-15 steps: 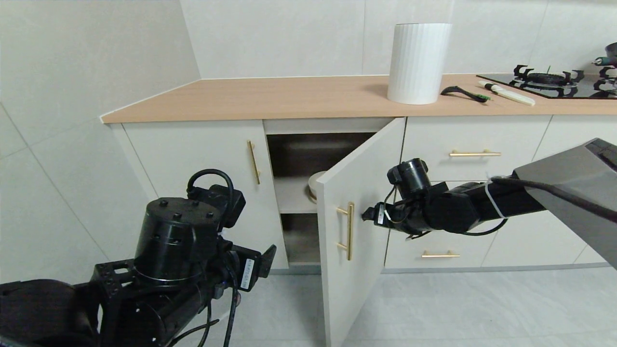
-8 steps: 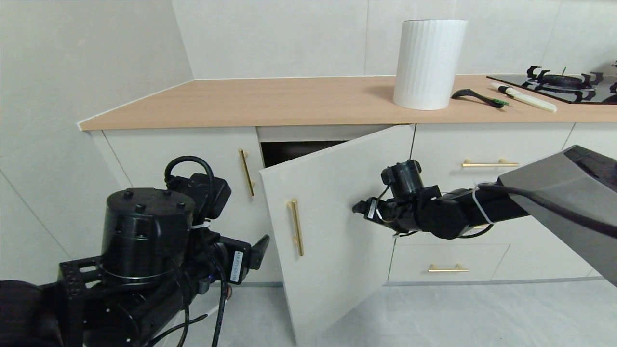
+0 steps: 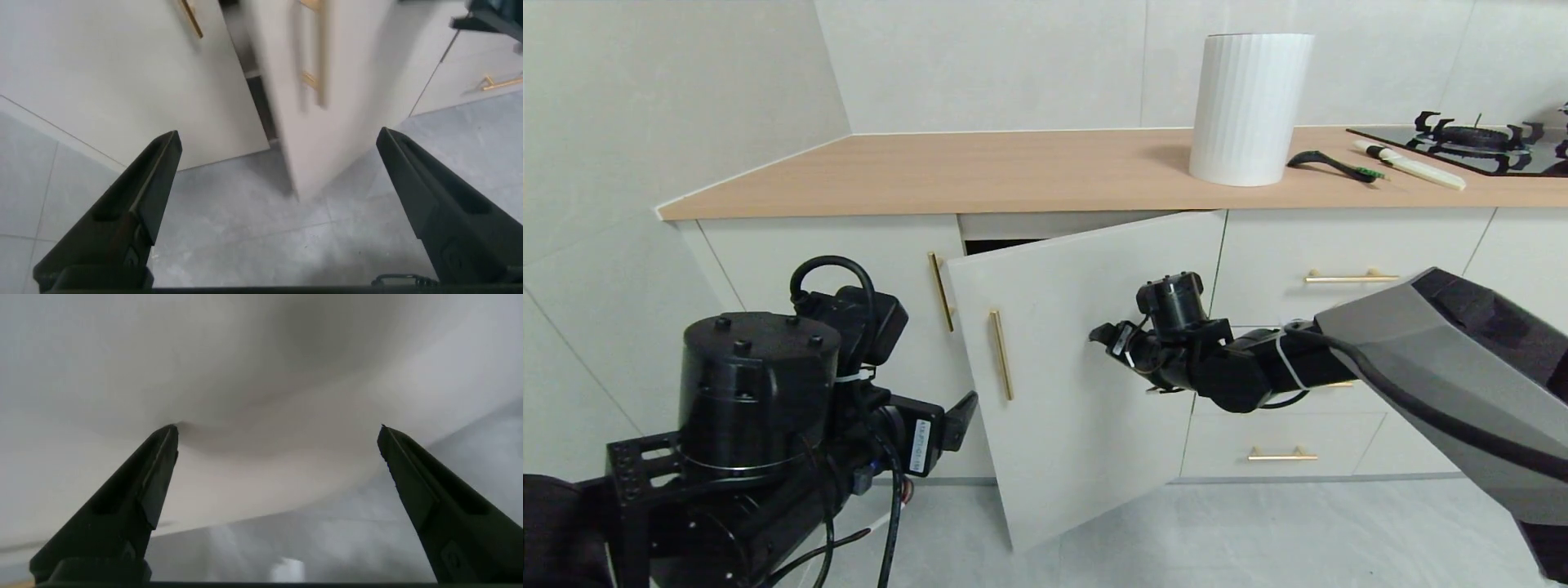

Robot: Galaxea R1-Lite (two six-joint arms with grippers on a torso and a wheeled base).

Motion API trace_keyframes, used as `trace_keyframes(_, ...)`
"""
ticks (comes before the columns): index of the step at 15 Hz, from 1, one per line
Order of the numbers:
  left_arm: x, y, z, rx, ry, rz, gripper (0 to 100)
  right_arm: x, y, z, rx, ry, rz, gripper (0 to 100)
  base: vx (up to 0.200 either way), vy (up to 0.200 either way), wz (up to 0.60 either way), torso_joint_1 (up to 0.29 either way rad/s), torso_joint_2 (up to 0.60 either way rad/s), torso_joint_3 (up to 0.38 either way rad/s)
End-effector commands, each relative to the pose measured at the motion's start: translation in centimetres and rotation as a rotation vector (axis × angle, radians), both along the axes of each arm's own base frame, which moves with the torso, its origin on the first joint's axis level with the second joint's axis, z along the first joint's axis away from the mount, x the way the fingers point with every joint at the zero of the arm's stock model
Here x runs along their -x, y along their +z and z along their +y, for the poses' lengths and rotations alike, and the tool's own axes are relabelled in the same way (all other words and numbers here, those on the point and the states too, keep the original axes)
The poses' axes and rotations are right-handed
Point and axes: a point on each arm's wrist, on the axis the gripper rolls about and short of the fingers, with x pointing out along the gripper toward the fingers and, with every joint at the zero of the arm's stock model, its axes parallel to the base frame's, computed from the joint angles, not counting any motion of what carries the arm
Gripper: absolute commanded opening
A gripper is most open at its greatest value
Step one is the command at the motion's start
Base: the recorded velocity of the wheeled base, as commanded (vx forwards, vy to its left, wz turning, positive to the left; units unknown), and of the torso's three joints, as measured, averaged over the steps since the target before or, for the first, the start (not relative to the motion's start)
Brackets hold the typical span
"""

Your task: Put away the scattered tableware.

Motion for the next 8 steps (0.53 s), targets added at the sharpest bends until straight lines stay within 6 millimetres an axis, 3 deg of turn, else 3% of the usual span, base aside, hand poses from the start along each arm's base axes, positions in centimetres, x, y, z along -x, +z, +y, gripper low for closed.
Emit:
trace_keyframes(1, 0.0, 0.0, 0.0, 0.001, 0.0, 0.0, 100, -0.8, -0.5, 0.3, -0.027, -0.019, 0.002, 100, 0.0, 0.0, 0.0, 0.0, 0.0, 0.0)
trace_keyframes(8, 0.0, 0.1, 0.0, 0.004, 0.001, -0.004, 100, -4.2, -0.5, -1.8, -0.065, -0.162, -0.047, 100, 0.0, 0.0, 0.0, 0.0, 0.0, 0.0)
